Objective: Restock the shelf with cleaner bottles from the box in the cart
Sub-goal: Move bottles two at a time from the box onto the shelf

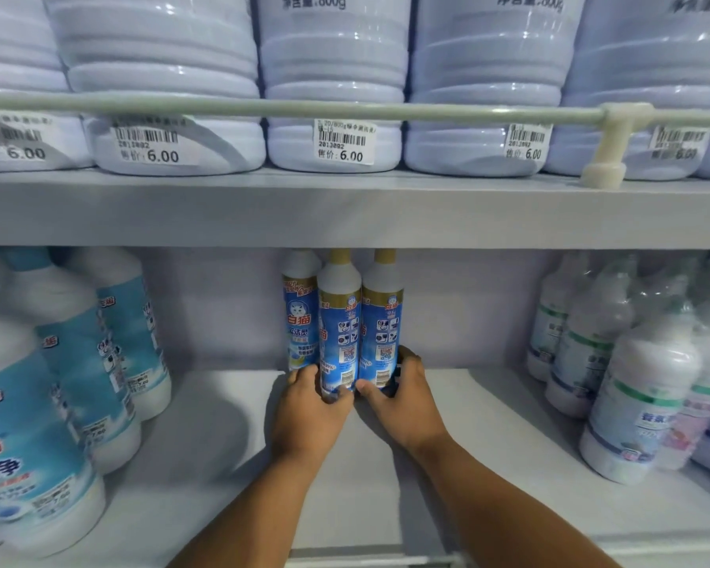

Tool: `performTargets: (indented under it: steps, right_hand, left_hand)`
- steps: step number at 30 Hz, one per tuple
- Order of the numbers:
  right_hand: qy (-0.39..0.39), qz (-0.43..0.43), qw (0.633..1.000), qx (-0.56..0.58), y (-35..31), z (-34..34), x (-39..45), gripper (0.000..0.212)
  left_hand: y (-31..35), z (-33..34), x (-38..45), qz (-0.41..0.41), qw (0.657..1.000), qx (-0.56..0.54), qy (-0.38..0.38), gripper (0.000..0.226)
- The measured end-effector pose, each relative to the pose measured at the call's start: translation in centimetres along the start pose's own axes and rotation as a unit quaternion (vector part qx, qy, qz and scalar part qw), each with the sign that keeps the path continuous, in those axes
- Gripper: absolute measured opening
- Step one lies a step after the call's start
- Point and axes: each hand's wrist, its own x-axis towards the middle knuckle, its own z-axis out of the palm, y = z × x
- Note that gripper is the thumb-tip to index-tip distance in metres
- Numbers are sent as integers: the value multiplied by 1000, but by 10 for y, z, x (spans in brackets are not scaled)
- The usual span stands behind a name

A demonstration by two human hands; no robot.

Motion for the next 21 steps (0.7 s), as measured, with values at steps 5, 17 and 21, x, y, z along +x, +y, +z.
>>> performTargets:
  steps: [5,17,21]
  right_hand:
    - [18,19,1000,6,11,1,13,57]
    - [26,30,999,27,16,4,23,47]
    - [24,20,999,12,16,5,26,44]
  left_hand:
    - [-1,5,4,-20,1000,7,13,42]
    - [-1,23,11,-17,992,115,58,45]
    - [-3,24,13,-18,991,116,68,45]
